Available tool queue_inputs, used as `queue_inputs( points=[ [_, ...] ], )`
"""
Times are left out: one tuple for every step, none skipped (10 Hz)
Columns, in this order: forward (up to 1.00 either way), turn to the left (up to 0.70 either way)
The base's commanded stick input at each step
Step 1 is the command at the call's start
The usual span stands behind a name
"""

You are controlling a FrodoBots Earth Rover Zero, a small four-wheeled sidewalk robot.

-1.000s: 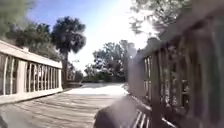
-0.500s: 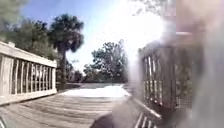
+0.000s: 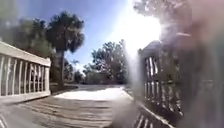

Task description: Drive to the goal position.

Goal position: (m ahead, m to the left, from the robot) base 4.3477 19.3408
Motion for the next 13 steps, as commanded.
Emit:
queue_inputs(
  points=[
    [0.70, 0.00],
    [0.70, 0.00],
    [0.70, 0.00],
    [0.70, 0.00],
    [0.70, 0.00],
    [0.70, 0.00],
    [0.70, 0.00],
    [0.70, 0.00],
    [0.70, 0.00],
    [0.70, 0.00],
    [0.70, 0.00],
    [0.70, 0.00],
    [0.70, 0.00]
  ],
)
